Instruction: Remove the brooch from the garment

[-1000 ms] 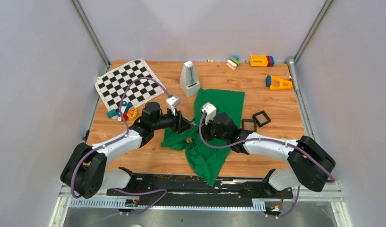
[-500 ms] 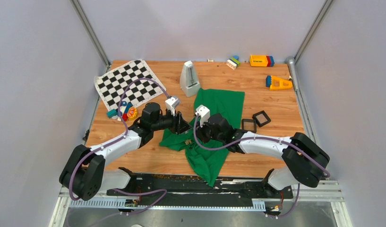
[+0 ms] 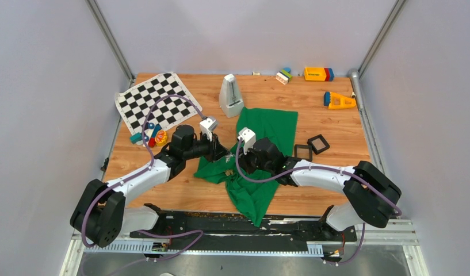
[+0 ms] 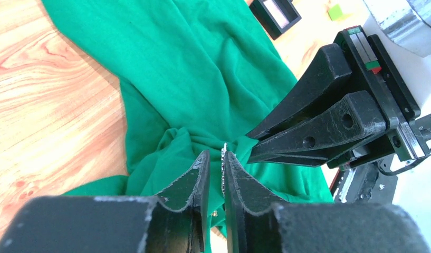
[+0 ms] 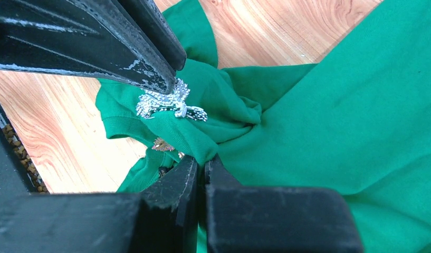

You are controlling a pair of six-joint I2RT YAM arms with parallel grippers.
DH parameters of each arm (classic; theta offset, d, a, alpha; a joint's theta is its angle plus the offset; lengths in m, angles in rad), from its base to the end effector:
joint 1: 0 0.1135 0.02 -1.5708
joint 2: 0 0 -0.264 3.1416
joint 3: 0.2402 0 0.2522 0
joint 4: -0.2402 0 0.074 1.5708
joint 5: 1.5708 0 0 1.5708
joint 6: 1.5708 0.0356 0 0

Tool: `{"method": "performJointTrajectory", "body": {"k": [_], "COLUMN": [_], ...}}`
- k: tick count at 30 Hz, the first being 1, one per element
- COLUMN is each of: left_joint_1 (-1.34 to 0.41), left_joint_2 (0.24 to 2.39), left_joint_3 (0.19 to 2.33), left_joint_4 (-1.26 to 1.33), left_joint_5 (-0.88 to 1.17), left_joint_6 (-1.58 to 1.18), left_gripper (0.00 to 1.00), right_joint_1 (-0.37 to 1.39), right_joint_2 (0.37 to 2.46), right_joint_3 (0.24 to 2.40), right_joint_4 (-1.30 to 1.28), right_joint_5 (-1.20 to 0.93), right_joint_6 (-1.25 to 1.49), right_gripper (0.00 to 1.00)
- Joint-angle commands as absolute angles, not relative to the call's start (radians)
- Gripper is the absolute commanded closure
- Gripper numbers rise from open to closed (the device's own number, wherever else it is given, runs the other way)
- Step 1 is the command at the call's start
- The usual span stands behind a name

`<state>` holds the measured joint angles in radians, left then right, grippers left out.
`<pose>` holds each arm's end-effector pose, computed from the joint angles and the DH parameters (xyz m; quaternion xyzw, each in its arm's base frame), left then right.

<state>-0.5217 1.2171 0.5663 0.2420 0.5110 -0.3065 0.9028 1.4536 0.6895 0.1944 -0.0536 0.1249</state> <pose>0.2134 -0.1428 0.2187 0.2248 0.7892 -0.4071 0.4012 0.1842 0.2365 0.1904 -0.3445 0.8066 0.2563 0.4062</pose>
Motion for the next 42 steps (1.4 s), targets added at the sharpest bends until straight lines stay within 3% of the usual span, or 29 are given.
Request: {"method": "performJointTrajectory", "body": {"k": [1,5,11,18,29,32,34,39,42], "left_joint_1": [-0.525,-0.525,-0.526,-0.526,-0.525,-0.524,-0.524,-0.507,-0.502], "left_joint_2": [1.232,1.261,1.255,1.239,1.17,1.185,1.207,1.31,1.37], "left_joint_3": [0.595,0.61,0.614,0.59,0.515,0.529,0.525,0.457,0.413], "left_joint_4": [0.242,0.233,0.226,0.272,0.552,0.596,0.649,0.99,1.256], "left_joint_5": [0.533,0.559,0.552,0.522,0.313,0.323,0.319,0.301,0.312], "left_joint_6": [-0.286,-0.285,-0.279,-0.306,-0.519,-0.532,-0.537,-0.669,-0.747], "left_gripper": [0.78,0.71,1.0,1.0,1.0,1.0,1.0,1.0,1.0], "right_joint_1": [0.908,0.907,0.908,0.907,0.906,0.878,0.831,0.668,0.584], "right_joint_2": [1.457,1.458,1.457,1.42,1.45,1.424,1.391,1.32,1.341], "right_joint_3": [0.727,0.729,0.726,0.695,0.7,0.679,0.654,0.641,0.641], "right_joint_4": [0.21,0.207,0.21,0.25,0.283,0.31,0.339,0.404,0.506], "right_joint_5": [-0.048,-0.044,-0.05,-0.074,-0.166,-0.178,-0.219,-0.388,-0.485], "right_joint_6": [0.114,0.115,0.119,0.142,0.178,0.212,0.266,0.435,0.552], "right_gripper": [1.0,1.0,0.98,0.79,0.78,0.72,0.62,0.25,0.15]}}
